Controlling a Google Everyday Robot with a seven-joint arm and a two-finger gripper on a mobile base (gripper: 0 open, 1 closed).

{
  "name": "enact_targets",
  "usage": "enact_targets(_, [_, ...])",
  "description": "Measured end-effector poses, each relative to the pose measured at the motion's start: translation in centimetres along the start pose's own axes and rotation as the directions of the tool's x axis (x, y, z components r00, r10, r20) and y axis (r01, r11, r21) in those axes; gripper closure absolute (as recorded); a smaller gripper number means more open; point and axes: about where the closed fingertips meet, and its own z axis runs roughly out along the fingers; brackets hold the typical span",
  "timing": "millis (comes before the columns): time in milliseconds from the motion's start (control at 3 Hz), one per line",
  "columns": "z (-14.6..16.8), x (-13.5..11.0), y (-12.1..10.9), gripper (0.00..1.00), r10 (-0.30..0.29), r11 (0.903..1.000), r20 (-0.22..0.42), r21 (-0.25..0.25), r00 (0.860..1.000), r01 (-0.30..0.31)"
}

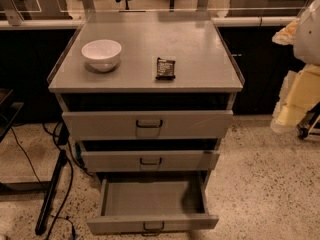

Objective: Close bottom drawer

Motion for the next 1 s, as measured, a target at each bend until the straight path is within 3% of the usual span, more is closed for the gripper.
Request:
enact_targets(333, [0.0,0.0,0.0,0.0,0.0,1.0,0.0,0.0,1.0,0.0])
enact_targets(667, [0.0,0.0,0.0,0.15,0.0,1.0,0.0,0.0,1.0,0.0])
enact_targets(1000, [0.0,0.0,0.0,0.38,0.0,1.0,0.0,0.0,1.0,0.0])
